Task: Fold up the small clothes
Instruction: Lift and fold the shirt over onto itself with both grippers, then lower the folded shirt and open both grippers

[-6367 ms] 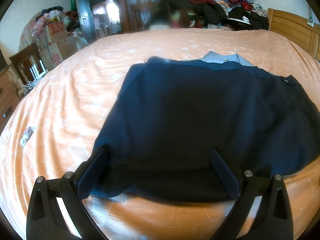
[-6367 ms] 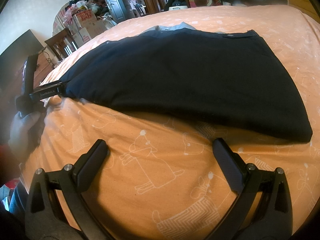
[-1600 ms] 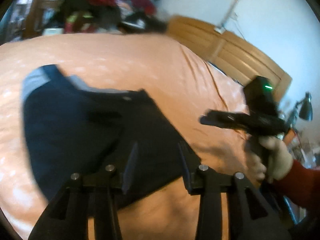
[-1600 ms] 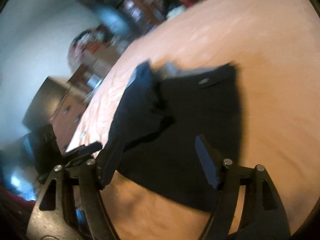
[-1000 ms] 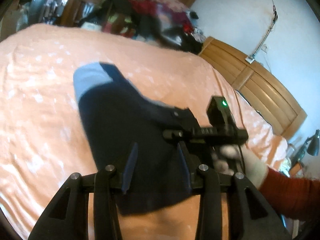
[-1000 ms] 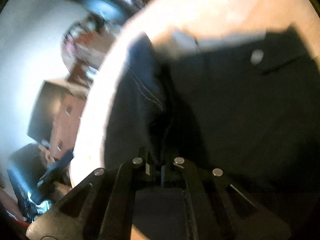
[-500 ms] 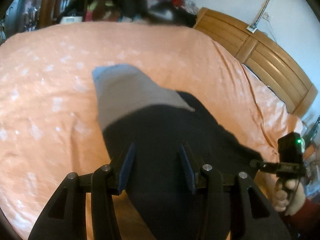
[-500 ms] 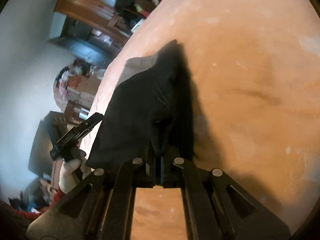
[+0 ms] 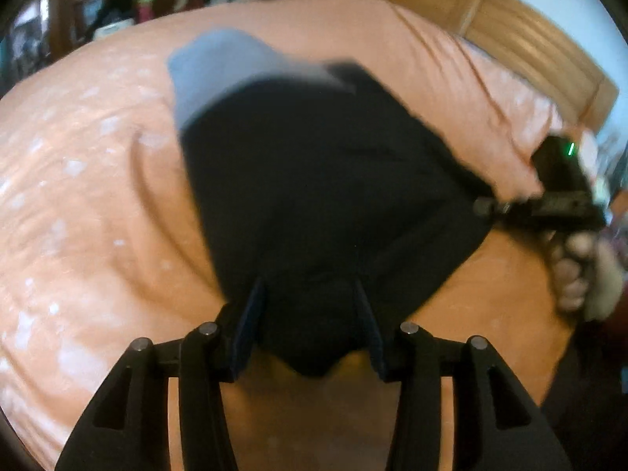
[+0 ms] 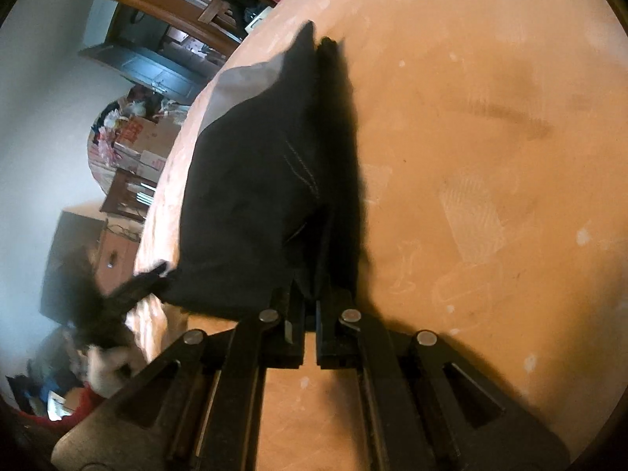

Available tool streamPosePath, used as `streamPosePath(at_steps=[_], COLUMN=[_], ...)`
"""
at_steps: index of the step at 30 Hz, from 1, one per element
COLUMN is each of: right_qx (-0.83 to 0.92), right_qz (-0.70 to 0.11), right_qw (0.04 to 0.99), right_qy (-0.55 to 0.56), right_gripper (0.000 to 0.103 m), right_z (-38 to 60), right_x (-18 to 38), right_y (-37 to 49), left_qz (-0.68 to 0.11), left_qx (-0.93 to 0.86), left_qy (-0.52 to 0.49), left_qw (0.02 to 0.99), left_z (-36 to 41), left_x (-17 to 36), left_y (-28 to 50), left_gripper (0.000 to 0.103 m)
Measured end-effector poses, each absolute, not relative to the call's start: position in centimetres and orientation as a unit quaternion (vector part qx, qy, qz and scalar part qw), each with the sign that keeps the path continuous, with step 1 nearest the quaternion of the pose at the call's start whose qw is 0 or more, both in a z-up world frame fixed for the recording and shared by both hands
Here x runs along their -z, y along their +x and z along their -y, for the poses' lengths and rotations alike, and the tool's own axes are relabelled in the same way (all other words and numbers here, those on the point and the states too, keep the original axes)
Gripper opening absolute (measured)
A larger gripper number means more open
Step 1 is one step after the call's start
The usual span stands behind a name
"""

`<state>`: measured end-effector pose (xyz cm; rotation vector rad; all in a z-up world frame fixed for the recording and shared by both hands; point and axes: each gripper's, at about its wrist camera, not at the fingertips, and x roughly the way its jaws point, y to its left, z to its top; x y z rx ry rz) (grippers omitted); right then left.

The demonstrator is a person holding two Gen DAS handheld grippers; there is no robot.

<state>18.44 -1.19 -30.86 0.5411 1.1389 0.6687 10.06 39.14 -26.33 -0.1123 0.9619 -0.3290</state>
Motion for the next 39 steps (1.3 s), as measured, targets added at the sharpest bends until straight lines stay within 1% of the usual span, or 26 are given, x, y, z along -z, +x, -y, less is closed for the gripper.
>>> streamPosePath(at_steps=[3, 5, 7, 8, 9, 10, 12, 15, 17, 19, 20, 21, 22, 23, 25, 26, 27, 28, 29, 30, 31, 32, 35, 36, 38, 39], right_qx=[-0.307, -0.297, -0.283, -0.273, -0.27, -0.266, -0.265, -0.291, -0.312, -0.303, -0.297, -0.291, -0.284, -0.274, -0.271, -0.275, -0.277, -0.277, -0.275, -0.27, -0.261, -0.245, -0.21, -0.201, -0.187, -0.189], right_qz=[-0.519, -0.519, -0.515, -0.501, -0.491, -0.481, -0.457, -0.431, -0.438, -0.481, -0.528, -0.53, -0.523, -0.52, -0.481, -0.468, -0.454, -0.446, -0.442, -0.437, -0.436, -0.443, -0.474, -0.477, -0.494, -0.487], right_qw=[0.76, 0.765, 0.777, 0.792, 0.801, 0.809, 0.828, 0.844, 0.837, 0.82, 0.793, 0.793, 0.8, 0.806, 0.832, 0.839, 0.846, 0.851, 0.854, 0.858, 0.861, 0.862, 0.855, 0.855, 0.848, 0.851], right_qy=[0.243, 0.238, 0.227, 0.217, 0.211, 0.206, 0.187, 0.133, 0.1, 0.065, 0.066, 0.073, 0.076, 0.073, 0.052, 0.04, 0.027, 0.019, 0.01, -0.006, -0.017, -0.021, -0.017, -0.028, -0.046, -0.055], right_gripper=[0.002, 0.009, 0.012, 0.014, 0.015, 0.016, 0.016, 0.016, 0.015, 0.013, 0.01, 0.006, 0.003, 0.005, 0.012, 0.017, 0.023, 0.043, 0.067, 0.075, 0.078, 0.078, 0.079, 0.081, 0.087, 0.089], right_z=[1.3, 1.5, 1.1, 1.5, 1.6, 1.8, 1.6, -0.5, -2.6, -4.7, -5.4, -5.7, -5.5, -5.4, -5.3, -5.4, -5.7, -6.0, -6.5, -7.0, -7.2, -7.5, -7.4, -7.6, -8.4, -8.5], right_x=[30.1, 29.8, 28.9, 27.8, 27.0, 26.3, 24.3, 22.8, 24.2, 27.3, 30.4, 30.9, 30.7, 29.8, 26.5, 25.3, 24.1, 23.4, 23.2, 23.3, 23.7, 24.6, 27.3, 28.0, 29.8, 30.3], right_y=[18.2, 18.0, 17.7, 17.3, 17.1, 16.6, 16.1, 16.1, 16.9, 17.9, 18.7, 18.7, 18.5, 18.2, 16.0, 15.0, 13.5, 12.0, 10.8, 9.4, 8.5, 7.3, 5.9, 5.7, 5.2, 4.9], left_qz=[-0.394, -0.381, -0.407, -0.434, -0.489, -0.491, -0.473, -0.46, -0.443, -0.469, -0.476, -0.486, -0.483, -0.482, -0.475, -0.467, -0.461, -0.454, -0.451, -0.449, -0.45, -0.456, -0.493, -0.492, -0.485, -0.485], left_qx=[0.15, 0.146, 0.144, 0.139, 0.136, 0.134, 0.14, 0.14, 0.137, 0.119, 0.115, 0.121, 0.125, 0.122, 0.116, 0.116, 0.114, 0.107, 0.103, 0.096, 0.082, 0.072, 0.056, 0.048, 0.043, 0.043], left_qy=[-0.067, -0.059, -0.047, -0.029, 0.002, 0.014, -0.006, -0.044, -0.047, -0.068, -0.081, -0.11, -0.133, -0.137, -0.125, -0.12, -0.114, -0.103, -0.096, -0.085, -0.067, -0.055, -0.059, -0.049, -0.045, -0.045], left_qw=[0.904, 0.911, 0.901, 0.89, 0.862, 0.861, 0.87, 0.876, 0.885, 0.872, 0.868, 0.858, 0.857, 0.857, 0.863, 0.868, 0.873, 0.879, 0.881, 0.884, 0.887, 0.885, 0.866, 0.868, 0.872, 0.872], left_z=[-39.8, -39.4, -38.7, -38.1, -37.2, -37.1, -37.6, -38.4, -38.3, -39.1, -39.9, -40.7, -41.6, -41.7, -41.4, -41.6, -41.4, -40.6, -40.0, -39.1, -38.1, -37.4, -36.2, -35.8, -35.5, -35.4], left_x=[22.5, 22.0, 23.8, 25.5, 28.9, 30.5, 30.4, 28.3, 27.4, 28.9, 29.5, 30.4, 30.6, 30.3, 28.9, 27.9, 27.2, 26.3, 25.9, 25.6, 25.7, 26.1, 28.7, 29.4, 29.8, 29.8], left_y=[8.3, 8.5, 9.9, 10.6, 11.6, 11.5, 11.0, 10.3, 9.2, 9.2, 9.4, 9.5, 9.4, 9.2, 7.9, 6.7, 5.8, 4.6, 3.9, 3.1, 2.4, 1.9, 1.6, 1.4, 1.1, 1.0], left_gripper=[0.046, 0.048, 0.049, 0.052, 0.055, 0.055, 0.056, 0.055, 0.055, 0.058, 0.065, 0.071, 0.072, 0.071, 0.066, 0.064, 0.064, 0.064, 0.064, 0.066, 0.067, 0.07, 0.072, 0.076, 0.083, 0.087])
